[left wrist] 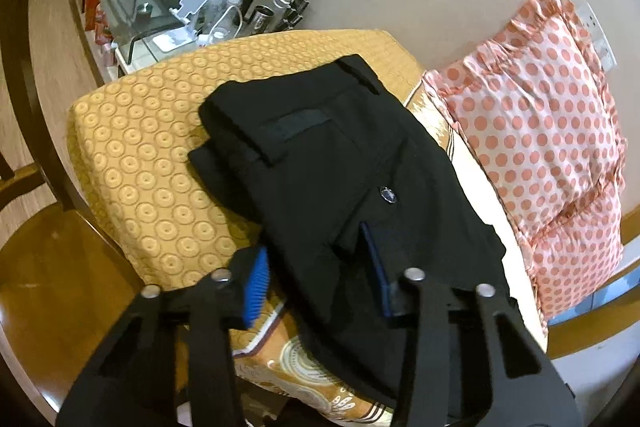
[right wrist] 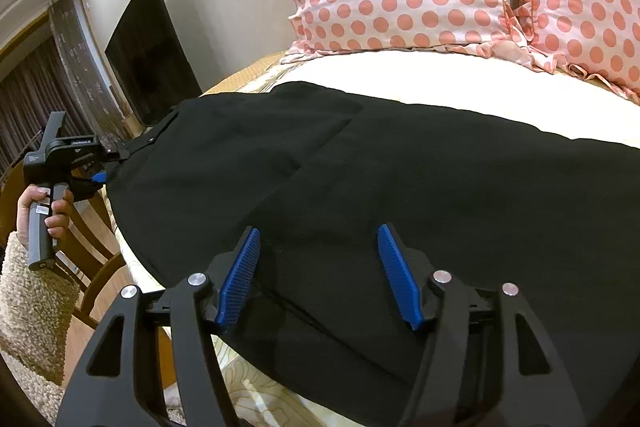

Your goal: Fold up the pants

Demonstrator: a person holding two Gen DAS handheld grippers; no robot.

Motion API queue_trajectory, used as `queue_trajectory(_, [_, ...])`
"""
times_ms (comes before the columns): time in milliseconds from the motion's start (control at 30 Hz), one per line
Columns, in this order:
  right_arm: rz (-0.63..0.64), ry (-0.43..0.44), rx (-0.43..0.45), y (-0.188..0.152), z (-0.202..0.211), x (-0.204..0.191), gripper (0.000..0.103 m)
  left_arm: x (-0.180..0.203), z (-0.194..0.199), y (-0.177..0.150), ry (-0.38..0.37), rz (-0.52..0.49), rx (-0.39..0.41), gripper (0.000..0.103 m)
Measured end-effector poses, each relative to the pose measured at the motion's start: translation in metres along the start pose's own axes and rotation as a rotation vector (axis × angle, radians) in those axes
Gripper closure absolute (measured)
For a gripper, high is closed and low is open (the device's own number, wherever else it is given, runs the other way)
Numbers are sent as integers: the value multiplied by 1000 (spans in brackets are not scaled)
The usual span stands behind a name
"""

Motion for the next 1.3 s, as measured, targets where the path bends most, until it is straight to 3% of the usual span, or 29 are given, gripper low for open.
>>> queue_trajectory(133, [-5,5,5,1,0,1,39,4,5,2,27,-37,34,82])
queue_trajectory(300, [-27,21,20,1,6,4,37,44,23,10,99,-212,122,86])
queue_trajectory(500, [-91,13,87,7,29,28,32,135,53,16,66,-423,223,87])
queue_trajectory(567, [-120,4,125,8,44,41,24,178,64,8,24,-509,253,87])
queue_trajectory(633, [-137,-10,162,9,58,52,23,222,71,-8,-23,-597,266,87])
queue_trajectory(700, [-156,-38,204,9,76,68,23,263,73,-28,-62,-684,272,87])
queue_trajectory(867, [-225,-109,278,5,114,108,23,374,73,-107,-242,-904,235,87])
queue_trajectory(1000, [-305,-180,331,-9,148,146,22,440,64,-200,-447,-1029,138,88])
queue_trajectory(1067, [-344,-214,341,-17,158,164,22,454,50,-248,-490,-1106,81,88])
queue_trajectory(1133, [-391,-246,340,-30,166,182,22,452,18,-300,-486,-1175,-27,89])
queue_trajectory(1233, [-444,-287,339,-43,178,205,22,431,-21,-346,-479,-1191,-219,92])
queue_trajectory(1300, [-463,-308,350,-45,185,217,22,425,-18,-353,-465,-1225,-177,92])
Point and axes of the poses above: each gripper's, at about its wrist camera, not at the fingertips, and z roughly against the way its jaws point, x to its right, y to its top, the point moved 9 cm from there along -z, roughly the way its jaws point, and after that the axes turned 5 degrees about -z, right-handed, at the moved point
